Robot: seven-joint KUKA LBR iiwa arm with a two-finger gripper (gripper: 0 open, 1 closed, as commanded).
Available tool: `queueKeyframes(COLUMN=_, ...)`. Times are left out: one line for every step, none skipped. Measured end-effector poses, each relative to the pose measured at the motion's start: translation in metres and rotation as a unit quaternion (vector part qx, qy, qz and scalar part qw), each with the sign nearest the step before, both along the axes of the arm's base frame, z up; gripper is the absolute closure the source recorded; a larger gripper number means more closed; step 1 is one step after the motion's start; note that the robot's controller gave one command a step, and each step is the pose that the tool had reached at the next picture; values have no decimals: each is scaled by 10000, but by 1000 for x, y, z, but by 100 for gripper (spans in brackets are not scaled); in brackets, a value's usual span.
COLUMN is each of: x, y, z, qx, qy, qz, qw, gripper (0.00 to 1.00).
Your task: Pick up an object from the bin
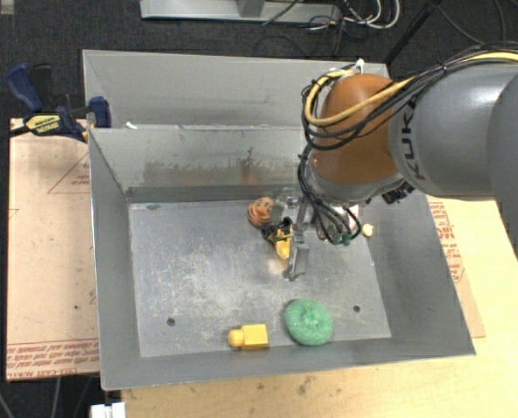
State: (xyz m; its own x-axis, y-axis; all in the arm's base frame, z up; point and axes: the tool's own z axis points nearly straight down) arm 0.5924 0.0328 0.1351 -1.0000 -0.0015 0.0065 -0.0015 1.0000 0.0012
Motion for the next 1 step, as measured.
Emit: queueKeyframes(x=2, y=0, z=5, qx=1, qy=-39, qz=-7, qw=10000, gripper=100)
